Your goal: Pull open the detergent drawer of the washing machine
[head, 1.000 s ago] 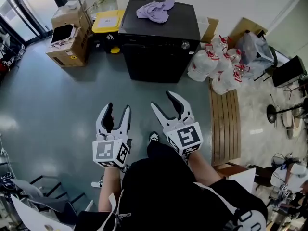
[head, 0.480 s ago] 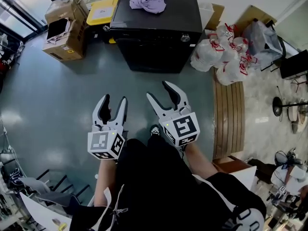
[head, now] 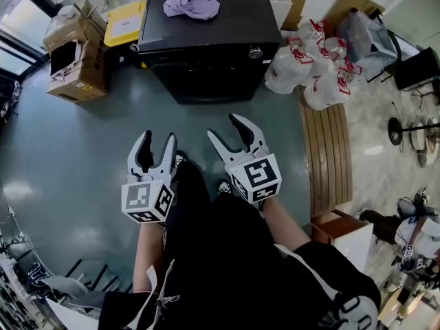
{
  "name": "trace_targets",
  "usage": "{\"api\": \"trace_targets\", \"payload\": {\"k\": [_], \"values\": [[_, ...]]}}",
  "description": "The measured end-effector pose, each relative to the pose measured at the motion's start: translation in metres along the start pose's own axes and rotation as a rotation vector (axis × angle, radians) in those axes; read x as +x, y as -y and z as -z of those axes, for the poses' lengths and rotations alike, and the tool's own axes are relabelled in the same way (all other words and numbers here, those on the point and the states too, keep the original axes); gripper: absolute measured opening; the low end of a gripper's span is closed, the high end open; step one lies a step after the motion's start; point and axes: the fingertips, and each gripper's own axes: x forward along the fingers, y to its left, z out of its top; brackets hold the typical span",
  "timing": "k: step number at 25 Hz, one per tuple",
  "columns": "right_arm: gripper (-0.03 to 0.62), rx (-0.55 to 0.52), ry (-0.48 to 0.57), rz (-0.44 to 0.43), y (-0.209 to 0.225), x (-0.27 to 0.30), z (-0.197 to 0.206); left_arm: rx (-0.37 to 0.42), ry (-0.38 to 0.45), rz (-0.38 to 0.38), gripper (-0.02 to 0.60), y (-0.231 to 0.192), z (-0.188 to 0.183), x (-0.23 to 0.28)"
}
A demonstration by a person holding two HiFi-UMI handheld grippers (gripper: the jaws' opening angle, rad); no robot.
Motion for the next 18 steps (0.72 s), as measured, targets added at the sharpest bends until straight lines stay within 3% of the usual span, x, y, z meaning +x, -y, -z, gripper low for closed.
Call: {"api": "trace_targets", "payload": {"k": [7, 18], "values": [[0.249, 0.006, -0.054, 0.048, 0.010, 0.083, -0.004, 0.015, -0.029, 0.059, 0.249, -0.062, -0.010, 0.063], [0.247, 0.109, -0.157, 0.167, 0.019, 0.193, 0.008, -0.018, -0.144, 0.183, 0.247, -0.157, -0.003, 0.153]]}}
